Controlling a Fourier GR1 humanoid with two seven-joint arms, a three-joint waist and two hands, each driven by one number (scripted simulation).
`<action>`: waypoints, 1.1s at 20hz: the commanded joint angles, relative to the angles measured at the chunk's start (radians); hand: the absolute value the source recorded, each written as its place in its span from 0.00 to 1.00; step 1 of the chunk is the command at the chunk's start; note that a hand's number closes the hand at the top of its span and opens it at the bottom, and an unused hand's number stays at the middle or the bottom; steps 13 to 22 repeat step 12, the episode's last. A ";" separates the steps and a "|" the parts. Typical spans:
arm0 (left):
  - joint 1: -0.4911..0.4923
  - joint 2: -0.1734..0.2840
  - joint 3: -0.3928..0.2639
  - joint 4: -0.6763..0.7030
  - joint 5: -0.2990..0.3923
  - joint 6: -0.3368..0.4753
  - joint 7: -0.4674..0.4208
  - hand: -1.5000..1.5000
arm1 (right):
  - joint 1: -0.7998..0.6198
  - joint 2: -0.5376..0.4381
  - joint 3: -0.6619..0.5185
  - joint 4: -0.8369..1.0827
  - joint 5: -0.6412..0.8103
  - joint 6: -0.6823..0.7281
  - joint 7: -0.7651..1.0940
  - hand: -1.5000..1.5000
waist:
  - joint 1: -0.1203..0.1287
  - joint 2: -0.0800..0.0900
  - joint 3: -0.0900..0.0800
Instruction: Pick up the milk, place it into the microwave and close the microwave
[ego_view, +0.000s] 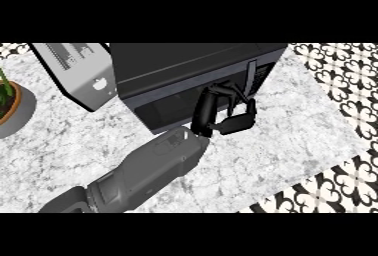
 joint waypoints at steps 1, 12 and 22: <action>0.032 0.002 0.048 0.143 0.046 0.063 0.032 1.00 | 0.011 -0.020 -0.024 0.000 -0.012 0.001 0.007 0.00 | 0.032 0.006 -0.003; 0.058 0.002 0.031 0.148 0.123 0.022 0.016 0.00 | 0.080 -0.045 -0.069 -0.037 -0.060 -0.009 0.025 0.00 | 0.064 -0.003 -0.006; 0.058 0.002 0.031 0.148 0.123 0.022 0.016 0.00 | 0.080 -0.045 -0.069 -0.037 -0.060 -0.009 0.025 0.00 | 0.064 -0.003 -0.006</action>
